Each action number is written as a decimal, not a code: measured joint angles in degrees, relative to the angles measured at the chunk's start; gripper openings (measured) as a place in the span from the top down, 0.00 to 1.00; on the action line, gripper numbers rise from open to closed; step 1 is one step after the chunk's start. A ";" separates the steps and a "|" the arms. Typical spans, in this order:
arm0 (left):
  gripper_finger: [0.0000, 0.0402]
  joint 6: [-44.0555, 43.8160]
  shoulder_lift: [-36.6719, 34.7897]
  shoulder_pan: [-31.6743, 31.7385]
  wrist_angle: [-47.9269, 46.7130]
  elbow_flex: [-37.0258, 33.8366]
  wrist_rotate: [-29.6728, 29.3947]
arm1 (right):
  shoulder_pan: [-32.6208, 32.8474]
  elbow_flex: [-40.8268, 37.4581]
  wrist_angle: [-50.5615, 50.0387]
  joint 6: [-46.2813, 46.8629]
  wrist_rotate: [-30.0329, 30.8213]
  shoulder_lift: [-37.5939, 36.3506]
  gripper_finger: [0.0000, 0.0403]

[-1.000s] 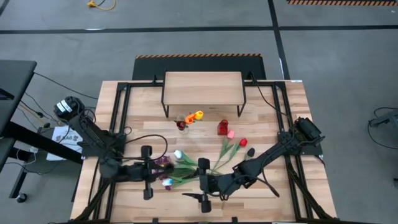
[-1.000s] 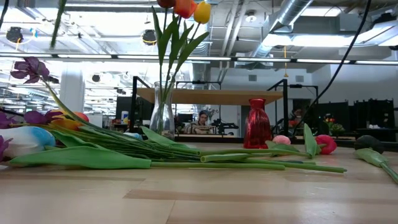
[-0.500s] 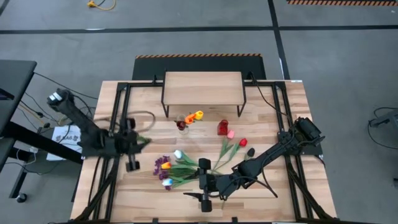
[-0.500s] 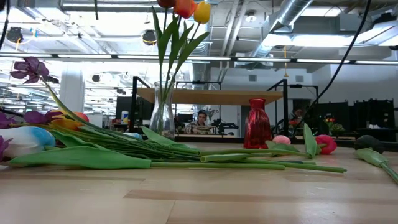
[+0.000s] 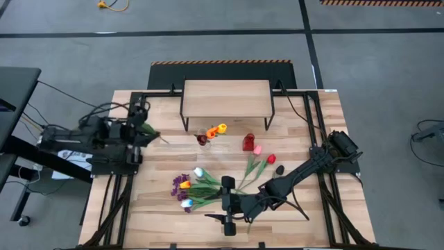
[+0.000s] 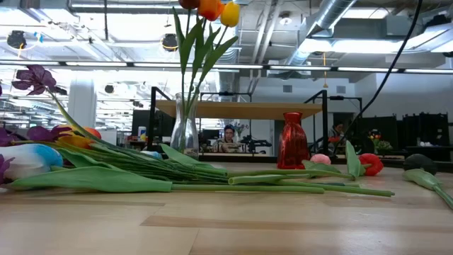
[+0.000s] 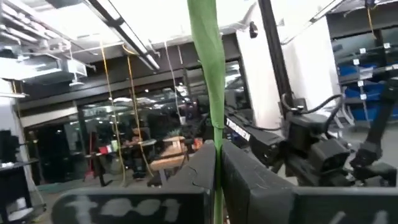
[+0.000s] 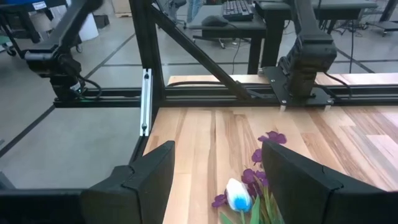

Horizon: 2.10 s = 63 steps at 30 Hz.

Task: Pick and place flowers into a vace then onto a shelf
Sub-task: Put the left black tulip into the transparent vase

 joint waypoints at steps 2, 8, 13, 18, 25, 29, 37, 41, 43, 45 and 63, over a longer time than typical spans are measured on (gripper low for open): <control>1.00 -1.24 2.26 3.19 2.61 -0.61 1.18 | -0.06 0.00 -0.08 0.01 0.01 0.06 0.43; 1.00 -4.19 8.84 12.14 7.60 -1.15 7.46 | 0.24 0.00 -0.37 0.04 -0.17 0.44 0.43; 1.00 -8.54 15.10 18.95 13.87 -1.13 16.22 | 1.46 0.00 -0.34 0.02 -0.15 0.44 0.43; 1.00 -12.40 22.15 23.65 27.20 -3.42 17.76 | 2.57 0.00 -0.36 0.02 -0.15 0.46 0.43; 1.00 -19.07 29.87 30.30 38.84 -4.15 23.11 | 3.14 0.00 -0.34 0.02 -0.17 0.46 0.43; 1.00 -20.28 34.43 31.67 43.23 -4.15 25.02 | 3.07 0.00 -0.36 0.04 -0.15 0.46 0.43; 1.00 -22.50 41.60 33.72 52.19 -4.15 27.44 | 3.72 0.00 -0.14 0.45 -0.15 0.46 0.43; 1.00 -25.60 44.94 34.83 57.84 -4.15 29.04 | 4.15 0.00 -0.14 0.84 -0.15 0.46 0.43; 1.00 -26.69 46.54 35.03 60.22 -4.15 29.59 | 4.23 0.00 -0.14 1.55 -0.11 0.46 0.43; 1.00 -27.57 48.00 35.05 61.75 -4.15 30.38 | 4.50 0.00 -0.14 1.65 -0.07 0.46 0.43; 1.00 -28.46 52.01 35.07 63.86 -4.15 31.49 | 4.60 0.00 -0.14 2.51 0.07 0.48 0.43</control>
